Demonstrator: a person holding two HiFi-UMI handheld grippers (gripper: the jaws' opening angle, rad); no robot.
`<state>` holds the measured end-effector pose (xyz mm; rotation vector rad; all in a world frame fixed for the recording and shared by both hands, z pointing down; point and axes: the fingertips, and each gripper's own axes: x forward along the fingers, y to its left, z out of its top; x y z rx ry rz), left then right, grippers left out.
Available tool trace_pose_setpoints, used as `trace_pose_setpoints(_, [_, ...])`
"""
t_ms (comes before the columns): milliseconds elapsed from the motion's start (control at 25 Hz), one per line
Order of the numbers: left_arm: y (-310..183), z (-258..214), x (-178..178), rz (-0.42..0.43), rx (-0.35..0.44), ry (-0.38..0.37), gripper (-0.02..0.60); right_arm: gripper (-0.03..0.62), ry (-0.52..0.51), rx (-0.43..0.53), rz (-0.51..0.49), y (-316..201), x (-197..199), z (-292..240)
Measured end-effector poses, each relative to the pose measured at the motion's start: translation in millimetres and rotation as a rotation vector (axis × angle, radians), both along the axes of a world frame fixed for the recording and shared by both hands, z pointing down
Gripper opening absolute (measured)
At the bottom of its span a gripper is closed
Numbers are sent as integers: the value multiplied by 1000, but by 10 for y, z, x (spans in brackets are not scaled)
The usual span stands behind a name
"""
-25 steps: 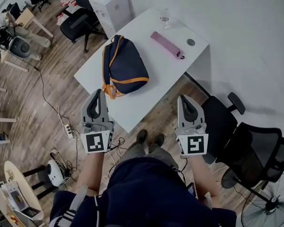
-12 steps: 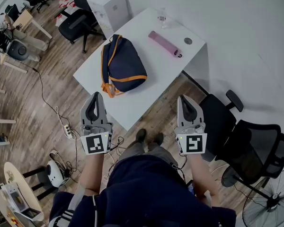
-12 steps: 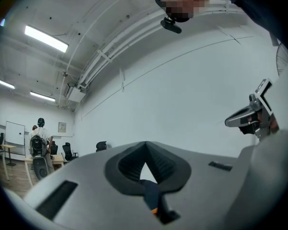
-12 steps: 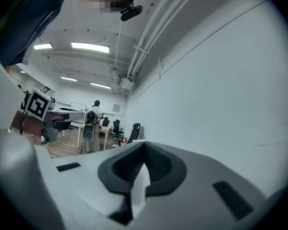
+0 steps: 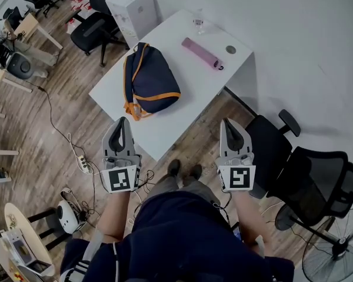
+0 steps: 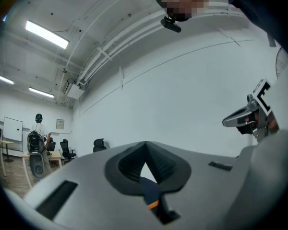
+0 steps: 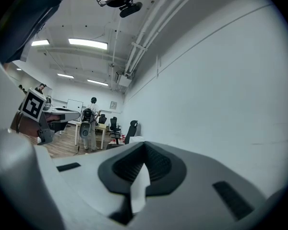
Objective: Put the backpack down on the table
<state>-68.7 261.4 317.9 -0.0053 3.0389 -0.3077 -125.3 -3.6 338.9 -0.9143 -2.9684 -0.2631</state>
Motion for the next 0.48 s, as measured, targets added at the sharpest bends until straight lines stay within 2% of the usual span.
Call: trace_pose_setpoints(480, [-25, 75, 0, 8, 15, 9, 3, -6, 14, 22, 4, 3, 1, 96])
